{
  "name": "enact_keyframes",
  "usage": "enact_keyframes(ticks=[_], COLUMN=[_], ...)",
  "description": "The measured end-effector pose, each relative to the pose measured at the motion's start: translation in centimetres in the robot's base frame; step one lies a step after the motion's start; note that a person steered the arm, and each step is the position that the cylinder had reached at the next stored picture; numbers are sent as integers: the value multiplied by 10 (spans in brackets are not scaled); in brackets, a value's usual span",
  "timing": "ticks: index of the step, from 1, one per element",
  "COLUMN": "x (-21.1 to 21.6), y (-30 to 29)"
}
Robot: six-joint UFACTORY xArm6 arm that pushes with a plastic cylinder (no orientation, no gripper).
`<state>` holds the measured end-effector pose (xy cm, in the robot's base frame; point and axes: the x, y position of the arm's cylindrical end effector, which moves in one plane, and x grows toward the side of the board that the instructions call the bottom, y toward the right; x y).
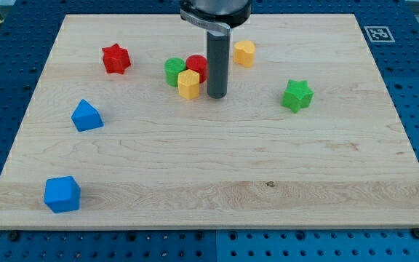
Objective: Separate the yellow hexagon from the red circle
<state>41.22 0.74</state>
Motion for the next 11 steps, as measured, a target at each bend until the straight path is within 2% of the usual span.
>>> enact_keyframes(ticks=[1, 4, 5, 7, 9, 10, 11], x=[5, -106, -128, -131, -131, -123, -85], y=[-2, -21, -36, -41, -3, 7, 3])
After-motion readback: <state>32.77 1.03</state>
